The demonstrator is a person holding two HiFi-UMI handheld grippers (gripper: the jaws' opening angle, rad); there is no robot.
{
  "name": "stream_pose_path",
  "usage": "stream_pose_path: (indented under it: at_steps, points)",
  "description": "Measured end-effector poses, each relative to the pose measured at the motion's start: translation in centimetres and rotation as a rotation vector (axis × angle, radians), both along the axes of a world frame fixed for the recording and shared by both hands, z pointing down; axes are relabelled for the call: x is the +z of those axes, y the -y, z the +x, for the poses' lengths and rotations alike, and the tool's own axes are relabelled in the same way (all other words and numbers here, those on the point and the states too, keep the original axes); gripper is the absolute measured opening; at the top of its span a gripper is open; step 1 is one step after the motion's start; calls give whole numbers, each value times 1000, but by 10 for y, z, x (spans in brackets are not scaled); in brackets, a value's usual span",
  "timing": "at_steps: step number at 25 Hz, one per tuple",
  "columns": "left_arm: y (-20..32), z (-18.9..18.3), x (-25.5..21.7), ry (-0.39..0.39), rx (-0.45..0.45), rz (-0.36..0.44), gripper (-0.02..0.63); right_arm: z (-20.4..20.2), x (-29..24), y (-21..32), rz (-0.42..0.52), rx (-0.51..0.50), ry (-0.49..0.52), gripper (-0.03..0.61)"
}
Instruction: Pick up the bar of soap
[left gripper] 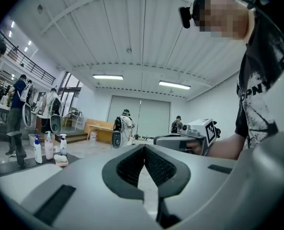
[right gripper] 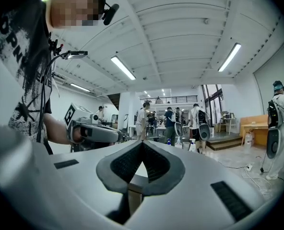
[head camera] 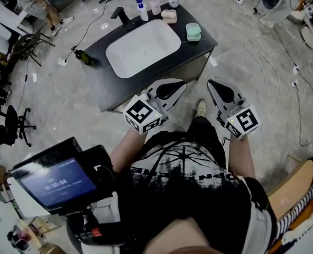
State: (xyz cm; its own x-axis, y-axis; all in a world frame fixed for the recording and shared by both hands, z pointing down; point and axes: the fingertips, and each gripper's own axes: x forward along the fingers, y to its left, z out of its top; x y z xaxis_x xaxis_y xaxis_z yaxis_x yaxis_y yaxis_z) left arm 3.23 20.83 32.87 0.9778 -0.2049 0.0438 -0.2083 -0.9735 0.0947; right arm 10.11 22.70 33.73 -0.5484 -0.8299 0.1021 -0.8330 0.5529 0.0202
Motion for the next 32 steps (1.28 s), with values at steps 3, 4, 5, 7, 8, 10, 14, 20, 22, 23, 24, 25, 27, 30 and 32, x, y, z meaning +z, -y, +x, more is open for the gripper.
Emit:
stream_pose_path:
  at_steps: [3,4,5,7,8,10,14,20,22,23,24,25,27,30,32]
  points:
    - [2,11,-2,1,5,-9,11,8,-3,2,-4,-7,1,12]
    - [6,16,-2,4,4,-7,11,11,-3,6,-2,-12,9,12]
    - [13,20,0,10,1,-3,11,14,-2,13,0,-18,18,12]
    - [31,27,6,24,-10,4,11,20,6,30,-4,-34,26,12]
    - [39,31,10,27,-15,1,11,24,10,38,-10,-42,25,12]
    - [56,42,13,25,-26,-11,11,34,16,53,-19,-55,13,12]
    - [90,66,18,29,-44,-31,11,57,20,90,-22,-85,-4,12]
    - [137,98,17,44,-89,-45,11,86,20,139,-29,-145,-6,12]
    - [152,107,18,52,-112,-55,11,94,21,155,-39,-174,-1,12]
    - [160,112,18,55,-122,-59,11,99,21,164,-44,-188,1,12]
    - [168,117,18,59,-132,-61,11,103,21,173,-48,-201,2,12]
    - [177,122,18,62,-142,-64,11,108,22,182,-51,-213,2,12]
    - [193,131,20,69,-159,-68,11,117,23,200,-56,-236,0,12]
    - [216,145,21,75,-186,-70,11,130,23,226,-57,-270,-5,12]
    - [232,153,19,78,-208,-66,11,137,22,243,-54,-296,-3,12]
